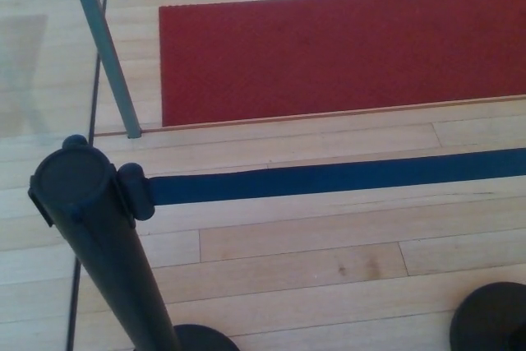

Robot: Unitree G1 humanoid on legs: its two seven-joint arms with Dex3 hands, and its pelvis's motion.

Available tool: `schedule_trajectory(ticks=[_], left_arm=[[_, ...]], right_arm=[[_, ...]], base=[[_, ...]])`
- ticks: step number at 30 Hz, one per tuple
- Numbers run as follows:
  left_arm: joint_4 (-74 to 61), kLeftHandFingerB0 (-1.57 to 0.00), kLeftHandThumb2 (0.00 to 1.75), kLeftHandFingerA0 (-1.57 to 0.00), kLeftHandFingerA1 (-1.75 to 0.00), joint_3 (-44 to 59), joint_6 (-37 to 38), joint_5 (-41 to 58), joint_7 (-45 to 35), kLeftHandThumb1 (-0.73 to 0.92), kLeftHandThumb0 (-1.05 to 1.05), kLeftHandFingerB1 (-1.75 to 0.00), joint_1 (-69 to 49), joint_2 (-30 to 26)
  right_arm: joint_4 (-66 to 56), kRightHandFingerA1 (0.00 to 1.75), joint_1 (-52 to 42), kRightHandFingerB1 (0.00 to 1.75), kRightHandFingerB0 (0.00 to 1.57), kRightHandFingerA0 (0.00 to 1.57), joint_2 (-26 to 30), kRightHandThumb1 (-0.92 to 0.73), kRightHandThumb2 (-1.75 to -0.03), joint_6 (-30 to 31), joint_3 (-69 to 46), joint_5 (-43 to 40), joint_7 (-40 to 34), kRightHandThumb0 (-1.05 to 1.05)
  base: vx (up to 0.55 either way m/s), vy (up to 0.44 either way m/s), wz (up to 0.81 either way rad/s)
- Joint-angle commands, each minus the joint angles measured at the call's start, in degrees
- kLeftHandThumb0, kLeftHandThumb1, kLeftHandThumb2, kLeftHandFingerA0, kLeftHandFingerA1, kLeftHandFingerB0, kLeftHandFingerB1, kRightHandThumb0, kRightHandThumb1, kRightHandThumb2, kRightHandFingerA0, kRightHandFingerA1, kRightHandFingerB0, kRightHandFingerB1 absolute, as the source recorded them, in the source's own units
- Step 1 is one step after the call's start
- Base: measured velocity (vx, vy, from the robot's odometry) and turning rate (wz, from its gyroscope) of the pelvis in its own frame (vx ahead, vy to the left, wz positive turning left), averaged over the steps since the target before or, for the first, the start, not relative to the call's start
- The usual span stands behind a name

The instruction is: The robot walks towards a pair of stanchion kept in front of it and uses the right hand to grab on the strap of the right stanchion that is being connected to the left stanchion. After removing it from the stanchion on the left, it releases the strap and lets it retract back to the stanchion on the right.

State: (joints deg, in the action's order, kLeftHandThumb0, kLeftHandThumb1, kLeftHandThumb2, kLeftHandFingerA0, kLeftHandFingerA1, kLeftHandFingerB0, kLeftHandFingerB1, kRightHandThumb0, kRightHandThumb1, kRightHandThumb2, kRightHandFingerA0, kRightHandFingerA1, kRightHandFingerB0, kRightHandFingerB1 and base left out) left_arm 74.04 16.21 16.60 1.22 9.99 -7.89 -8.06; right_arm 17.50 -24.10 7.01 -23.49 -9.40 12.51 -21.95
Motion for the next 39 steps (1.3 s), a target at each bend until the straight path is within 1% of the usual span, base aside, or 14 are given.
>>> schedule_trajectory(ticks=[1, 5, 13, 14, 16, 17, 18, 20, 21, 29, 30, 33, 34, 39], left_arm=[[-0.2, -0.96, 0.65, -1.08, -1.17, 1.2, 0.1, 1.4, 0.4, 0.66, -0.12, -0.89, 0.7, -1.8], [-0.6, -0.96, 0.68, -1.06, -1.22, 1.4, -0.1, 1.7, 0.4, 0.65, -0.11, -0.92, 0.6, -1.9], [0.3, -0.97, 0.62, -1.09, -1.18, 1.9, -0.4, 1.9, 0.2, 0.67, -0.14, -0.88, 0.6, -2.3], [0.4, -0.97, 0.61, -1.07, -1.16, 1.9, -0.5, 1.9, 0.2, 0.67, -0.14, -0.86, 0.6, -2.4], [0.5, -0.97, 0.61, -1.07, -1.16, 1.9, -0.6, 1.8, 0.2, 0.67, -0.14, -0.86, 0.7, -2.4], [0.5, -0.98, 0.62, -1.09, -1.18, 2.0, -0.5, 2.0, 0.2, 0.67, -0.14, -0.88, 0.7, -2.3], [0.5, -0.98, 0.62, -1.09, -1.18, 2.1, -0.5, 2.0, 0.1, 0.67, -0.14, -0.88, 0.7, -2.3], [0.0, -0.99, 0.64, -1.10, -1.21, 2.2, -0.2, 2.1, 0.0, 0.67, -0.16, -0.92, 0.7, -2.5], [-0.1, -0.98, 0.64, -1.09, -1.20, 2.1, -0.1, 2.0, 0.1, 0.67, -0.16, -0.92, 0.6, -2.5], [-0.6, -0.93, 0.64, -1.04, -1.16, 1.8, 0.0, 1.5, 0.5, 0.69, -0.14, -0.86, 0.1, -2.6], [-0.4, -0.95, 0.60, -1.05, -1.17, 1.7, -0.1, 1.4, 0.4, 0.69, -0.18, -0.87, 0.4, -2.7], [0.0, -0.95, 0.60, -1.05, -1.17, 1.7, -0.2, 1.2, 0.3, 0.69, -0.18, -0.87, 0.7, -2.8], [-0.1, -0.97, 0.65, -1.05, -1.16, 1.8, -0.2, 1.4, 0.2, 0.67, -0.15, -0.89, 0.8, -2.7], [-0.4, -0.95, 0.64, -1.07, -1.21, 2.4, -0.3, 2.1, -0.3, 0.67, -0.15, -0.90, 1.2, -2.6]], right_arm=[[-66.0, 0.00, -14.7, 0.00, 0.00, 0.00, 3.5, -0.68, -0.92, 6.9, -2.9, 30.8, 24.3, -1.05], [-69.6, 0.00, -11.6, 0.00, 0.00, 0.00, 3.0, -0.82, -0.78, 5.4, -0.2, 33.4, 25.2, -1.05], [-72.7, 0.00, -7.1, 0.00, 0.00, 0.00, 2.0, -0.86, -0.78, 5.6, 3.9, 36.9, 26.6, -1.05], [-71.8, 0.00, -3.2, 0.00, 0.00, 0.00, 2.9, -0.76, -0.92, 6.2, 5.2, 37.4, 27.3, -1.05], [-71.0, 0.00, -0.2, 0.00, 0.00, 0.00, 3.6, -0.76, -0.92, 6.5, 6.1, 37.8, 27.9, -1.05], [-70.3, 0.04, 2.6, 0.00, 0.00, 0.00, 4.1, -0.84, -1.06, 6.7, 7.0, 38.2, 28.2, -1.04], [-69.9, 0.04, 4.2, 0.00, 0.00, 0.00, 4.5, -0.84, -1.06, 6.9, 7.5, 38.6, 28.5, -1.04], [-66.6, 0.00, 12.3, 0.00, 0.00, 0.00, 7.7, -0.77, -0.94, 8.8, 9.6, 38.4, 32.2, -1.05], [-65.8, 0.00, 14.1, 0.00, 0.00, 0.00, 8.5, -0.88, -0.73, 9.2, 10.0, 38.4, 33.0, -1.05], [-58.5, 0.00, 27.0, 0.00, 0.00, 0.00, 14.6, -0.83, -0.74, 11.6, 14.7, 38.2, 39.2, -1.05], [-55.5, 0.00, 29.8, 0.00, 0.00, 0.00, 15.4, -0.71, -0.95, 11.7, 16.3, 38.6, 40.6, -1.05], [-50.9, 0.00, 34.3, 0.00, 0.00, 0.00, 17.0, -0.71, -0.95, 12.5, 19.1, 39.0, 42.9, -1.05], [-46.8, 0.00, 36.9, 0.00, 0.00, 0.00, 17.4, -0.71, -0.77, 12.6, 20.9, 39.8, 44.2, -1.05], [-32.7, 0.00, 45.2, 0.00, 0.00, 0.00, 18.9, -0.64, -0.79, 12.1, 27.0, 42.9, 45.1, -1.05]], base=[[0.00, 0.000, 0.00], [0.00, 0.000, 0.00], [0.00, 0.000, 0.00], [0.00, 0.000, 0.00], [0.00, 0.000, 0.00], [0.00, 0.000, 0.00], [0.00, 0.000, 0.00], [0.00, 0.000, 0.00], [0.00, 0.000, 0.00], [0.00, 0.000, 0.00], [0.00, 0.000, 0.00], [0.00, 0.000, 0.00], [0.00, 0.000, 0.00], [0.00, 0.000, 0.00]])
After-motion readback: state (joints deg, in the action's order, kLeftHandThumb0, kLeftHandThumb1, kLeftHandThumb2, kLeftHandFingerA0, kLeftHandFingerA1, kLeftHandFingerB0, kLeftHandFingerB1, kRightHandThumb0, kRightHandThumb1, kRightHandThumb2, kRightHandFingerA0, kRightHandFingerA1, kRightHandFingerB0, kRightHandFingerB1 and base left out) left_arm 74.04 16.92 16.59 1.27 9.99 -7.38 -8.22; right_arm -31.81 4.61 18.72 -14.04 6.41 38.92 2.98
